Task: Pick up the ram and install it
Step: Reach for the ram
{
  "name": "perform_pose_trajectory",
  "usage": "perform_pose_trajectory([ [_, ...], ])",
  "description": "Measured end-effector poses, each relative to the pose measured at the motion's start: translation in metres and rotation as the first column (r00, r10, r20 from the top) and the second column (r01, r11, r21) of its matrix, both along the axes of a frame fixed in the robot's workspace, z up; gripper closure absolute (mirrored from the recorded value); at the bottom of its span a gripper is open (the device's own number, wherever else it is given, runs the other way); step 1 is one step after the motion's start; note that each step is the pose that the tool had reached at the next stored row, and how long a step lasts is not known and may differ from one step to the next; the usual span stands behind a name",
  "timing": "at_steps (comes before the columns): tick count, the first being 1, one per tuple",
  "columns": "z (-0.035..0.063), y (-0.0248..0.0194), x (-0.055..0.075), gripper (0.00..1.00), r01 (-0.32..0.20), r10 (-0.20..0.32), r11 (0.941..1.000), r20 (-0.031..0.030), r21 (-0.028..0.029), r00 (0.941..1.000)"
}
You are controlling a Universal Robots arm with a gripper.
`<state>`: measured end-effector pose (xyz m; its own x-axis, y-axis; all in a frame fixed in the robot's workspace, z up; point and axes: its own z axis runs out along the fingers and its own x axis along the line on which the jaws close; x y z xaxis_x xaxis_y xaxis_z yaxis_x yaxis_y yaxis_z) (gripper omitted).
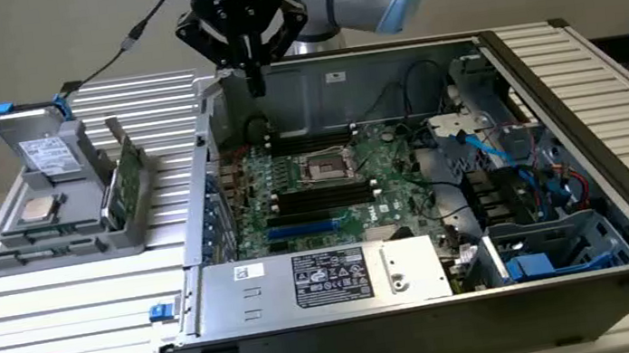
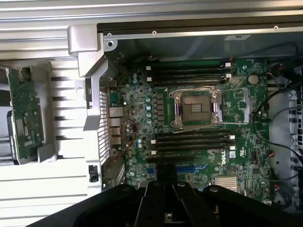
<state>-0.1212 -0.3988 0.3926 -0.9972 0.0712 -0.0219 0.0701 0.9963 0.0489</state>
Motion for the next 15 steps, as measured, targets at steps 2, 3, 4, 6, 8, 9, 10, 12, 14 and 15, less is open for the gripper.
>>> perform_pose_trajectory([
  [2, 0.0, 0.0, 0.0, 0.89, 0.0, 0.0, 1.0, 0.0, 0.0, 1.0],
  [3, 0.0, 0.0, 0.0, 0.89, 0.0, 0.0, 1.0, 0.0, 0.0, 1.0],
  [4, 0.0, 0.0, 0.0, 0.89, 0.0, 0.0, 1.0, 0.0, 0.0, 1.0],
  [6, 0.0, 0.0, 0.0, 0.89, 0.0, 0.0, 1.0, 0.0001, 0.0, 1.0],
  [8, 0.0, 0.0, 0.0, 0.89, 0.0, 0.0, 1.0, 0.0001, 0.0, 1.0],
  [9, 0.0, 0.0, 0.0, 0.89, 0.0, 0.0, 1.0, 0.0001, 0.0, 1.0],
  [10, 0.0, 0.0, 0.0, 0.89, 0.0, 0.0, 1.0, 0.0001, 0.0, 1.0],
  [12, -0.0001, 0.0003, -0.003, 0.89, 0.0, 0.0, 1.0, -0.0031, 0.0014, 1.0],
  [14, 0.0, 0.0014, -0.01, 0.89, 0.0, 0.0, 1.0, -0.0094, 0.0035, 1.0],
  [15, -0.0001, 0.002, -0.013, 0.89, 0.0, 0.0, 1.0, -0.012, 0.0043, 0.9999],
])
